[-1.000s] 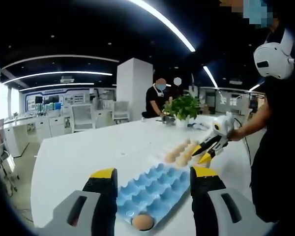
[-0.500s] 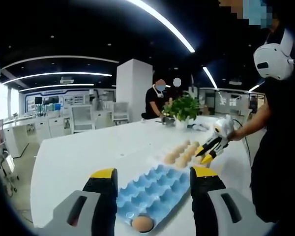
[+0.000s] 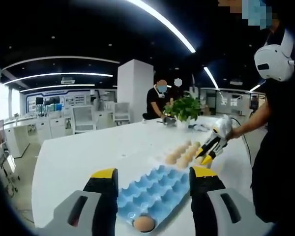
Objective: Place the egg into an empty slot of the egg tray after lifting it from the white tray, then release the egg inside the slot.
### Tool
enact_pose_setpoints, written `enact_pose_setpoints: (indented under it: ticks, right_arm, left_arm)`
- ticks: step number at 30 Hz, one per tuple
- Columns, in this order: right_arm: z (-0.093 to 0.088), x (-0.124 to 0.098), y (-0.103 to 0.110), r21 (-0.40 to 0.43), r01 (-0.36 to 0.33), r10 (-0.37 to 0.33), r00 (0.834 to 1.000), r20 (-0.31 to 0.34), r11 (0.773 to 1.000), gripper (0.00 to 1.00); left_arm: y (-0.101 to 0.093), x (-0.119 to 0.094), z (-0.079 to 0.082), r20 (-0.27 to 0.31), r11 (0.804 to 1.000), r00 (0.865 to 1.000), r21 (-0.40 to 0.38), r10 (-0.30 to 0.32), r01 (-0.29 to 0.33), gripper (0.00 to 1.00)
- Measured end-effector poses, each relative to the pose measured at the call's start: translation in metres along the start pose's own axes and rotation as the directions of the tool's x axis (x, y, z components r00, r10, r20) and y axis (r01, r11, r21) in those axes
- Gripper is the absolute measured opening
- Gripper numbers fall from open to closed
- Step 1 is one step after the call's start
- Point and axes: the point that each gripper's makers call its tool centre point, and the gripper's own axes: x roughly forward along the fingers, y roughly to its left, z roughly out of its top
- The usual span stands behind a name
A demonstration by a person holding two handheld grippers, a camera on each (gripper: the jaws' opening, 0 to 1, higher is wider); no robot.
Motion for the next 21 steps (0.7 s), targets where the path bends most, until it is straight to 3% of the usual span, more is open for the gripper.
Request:
enact_pose_setpoints:
  ticks: [1, 9, 12, 21]
  right_arm:
    - [-0.001, 0.000, 0.000, 0.049, 0.004, -0.004, 1.000, -0.006, 0.999, 0.25]
    - [0.001, -0.004, -0.001, 0.044, 0.014, -0.014, 1.000, 0.011, 0.999, 0.23]
    - [0.008, -0.010, -0.002, 0.079, 0.006, -0.009, 0.999, 0.033, 0.997, 0.23]
    - [0.028, -0.016, 0.001, 0.081, -0.002, -0.004, 0.997, 0.078, 0.997, 0.23]
  left_arm:
    - [0.000, 0.000, 0.000, 0.001, 1.000, 1.000, 0.000, 0.002, -0.002, 0.59]
    - [0.001, -0.001, -0.002, 0.000, 1.000, 1.000, -0.005, 0.004, -0.004, 0.59]
    - [0.001, 0.000, -0.002, 0.000, 1.000, 1.000, -0.006, 0.003, -0.003, 0.59]
    - [0.001, 0.000, -0.003, -0.005, 1.000, 1.000, -0.004, 0.001, -0.001, 0.58]
